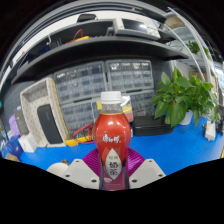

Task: Pour water

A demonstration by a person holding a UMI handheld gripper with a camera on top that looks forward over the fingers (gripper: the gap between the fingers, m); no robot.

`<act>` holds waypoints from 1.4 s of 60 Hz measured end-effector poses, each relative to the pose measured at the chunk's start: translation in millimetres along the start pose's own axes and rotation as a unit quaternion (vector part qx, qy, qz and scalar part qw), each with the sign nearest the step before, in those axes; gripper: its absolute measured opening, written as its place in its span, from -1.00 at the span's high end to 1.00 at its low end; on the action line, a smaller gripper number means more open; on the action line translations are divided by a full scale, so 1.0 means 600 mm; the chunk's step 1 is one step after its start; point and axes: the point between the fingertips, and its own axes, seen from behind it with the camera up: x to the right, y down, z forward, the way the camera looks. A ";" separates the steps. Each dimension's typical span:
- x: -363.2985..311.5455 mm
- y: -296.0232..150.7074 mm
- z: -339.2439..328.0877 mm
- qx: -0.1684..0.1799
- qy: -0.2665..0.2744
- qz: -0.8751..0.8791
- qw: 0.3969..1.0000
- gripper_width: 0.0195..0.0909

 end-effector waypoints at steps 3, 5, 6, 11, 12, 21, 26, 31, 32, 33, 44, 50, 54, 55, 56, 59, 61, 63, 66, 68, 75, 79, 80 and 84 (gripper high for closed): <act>-0.002 0.019 0.010 -0.007 -0.001 -0.016 1.000 0.72; -0.005 0.034 0.014 -0.016 -0.005 -0.027 1.000 0.69; -0.008 0.026 0.014 0.000 -0.008 -0.030 1.000 0.71; -0.010 0.028 0.014 0.019 -0.010 -0.030 0.999 0.71; -0.011 0.029 0.012 0.023 -0.011 -0.029 0.999 0.69; -0.015 0.030 0.005 0.043 -0.014 -0.042 0.998 0.67; -0.017 0.029 0.006 0.043 -0.015 -0.053 0.998 0.48; -0.019 0.031 0.003 0.042 -0.018 -0.053 0.998 0.29; -0.019 0.032 0.002 0.040 -0.018 -0.051 0.998 0.25; -0.018 0.034 0.001 0.037 -0.016 -0.049 0.998 0.23; -0.011 0.063 -0.045 0.004 0.000 -0.078 0.997 -0.33; -0.013 0.082 -0.094 -0.012 0.012 -0.070 0.997 -0.32; -0.023 0.095 -0.137 -0.023 0.019 -0.066 0.997 -0.31; -0.026 0.097 -0.147 -0.026 0.021 -0.065 0.997 -0.32; -0.030 0.098 -0.158 -0.028 0.023 -0.064 0.997 -0.32; -0.045 0.098 -0.191 -0.032 0.025 -0.060 0.997 -0.32; -0.058 0.095 -0.212 -0.033 0.023 -0.058 0.998 -0.32; -0.073 0.089 -0.232 -0.034 0.020 -0.056 0.998 -0.33; -0.097 0.082 -0.260 -0.038 0.015 -0.051 0.998 -0.32; -0.113 0.078 -0.279 -0.041 0.009 -0.050 0.998 -0.32; -0.172 0.052 -0.332 -0.037 -0.012 -0.053 0.998 -0.32; -0.200 0.036 -0.357 -0.030 -0.024 -0.052 0.998 -0.32; -0.206 0.032 -0.363 -0.028 -0.026 -0.053 0.998 -0.33; -0.229 0.021 -0.381 -0.025 -0.035 -0.061 0.997 -0.32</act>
